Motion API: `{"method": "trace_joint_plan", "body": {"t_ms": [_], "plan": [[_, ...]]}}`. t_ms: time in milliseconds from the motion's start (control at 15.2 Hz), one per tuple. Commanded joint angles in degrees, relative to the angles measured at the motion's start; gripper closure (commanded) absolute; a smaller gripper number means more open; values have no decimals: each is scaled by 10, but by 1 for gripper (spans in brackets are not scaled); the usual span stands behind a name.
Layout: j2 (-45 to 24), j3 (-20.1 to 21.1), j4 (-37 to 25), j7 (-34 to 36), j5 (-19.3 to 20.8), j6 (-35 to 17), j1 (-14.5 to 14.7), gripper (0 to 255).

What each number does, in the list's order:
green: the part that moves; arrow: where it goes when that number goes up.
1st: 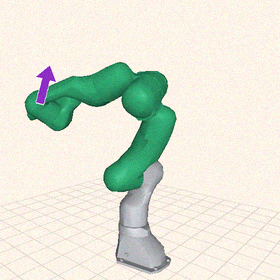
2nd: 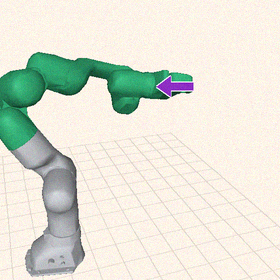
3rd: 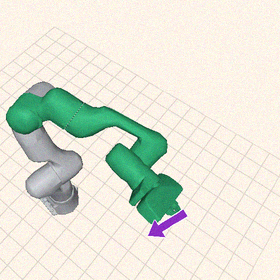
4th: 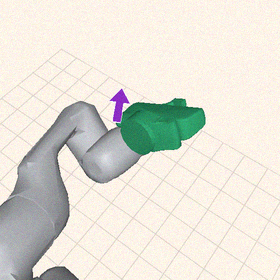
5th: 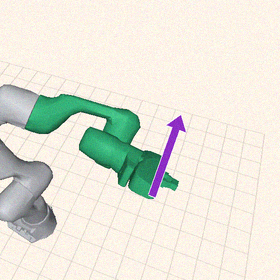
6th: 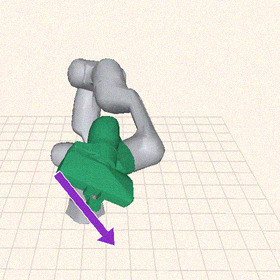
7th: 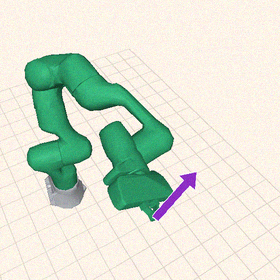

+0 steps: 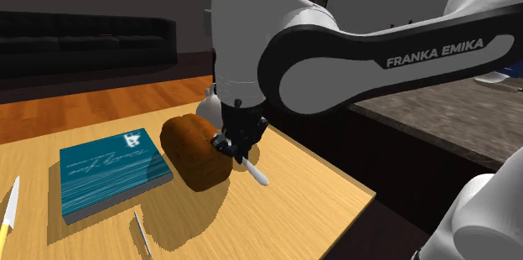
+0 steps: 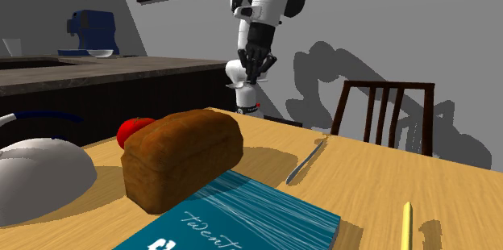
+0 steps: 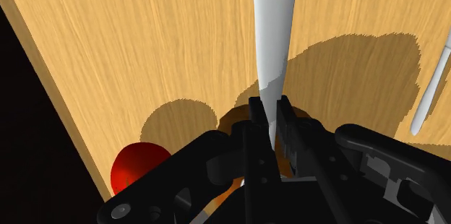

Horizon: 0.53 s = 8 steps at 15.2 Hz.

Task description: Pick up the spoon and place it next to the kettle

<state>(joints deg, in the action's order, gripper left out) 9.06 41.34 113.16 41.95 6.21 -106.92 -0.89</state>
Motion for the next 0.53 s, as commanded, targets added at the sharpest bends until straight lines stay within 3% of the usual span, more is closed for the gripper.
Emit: {"method": "trace_joint_plan", "body": {"t_ms": [0,462], "plan": [[3,-1,-14,-4,-3,16,0,255],[3,-3,-68,-13,-4,69,-1,255]]}}
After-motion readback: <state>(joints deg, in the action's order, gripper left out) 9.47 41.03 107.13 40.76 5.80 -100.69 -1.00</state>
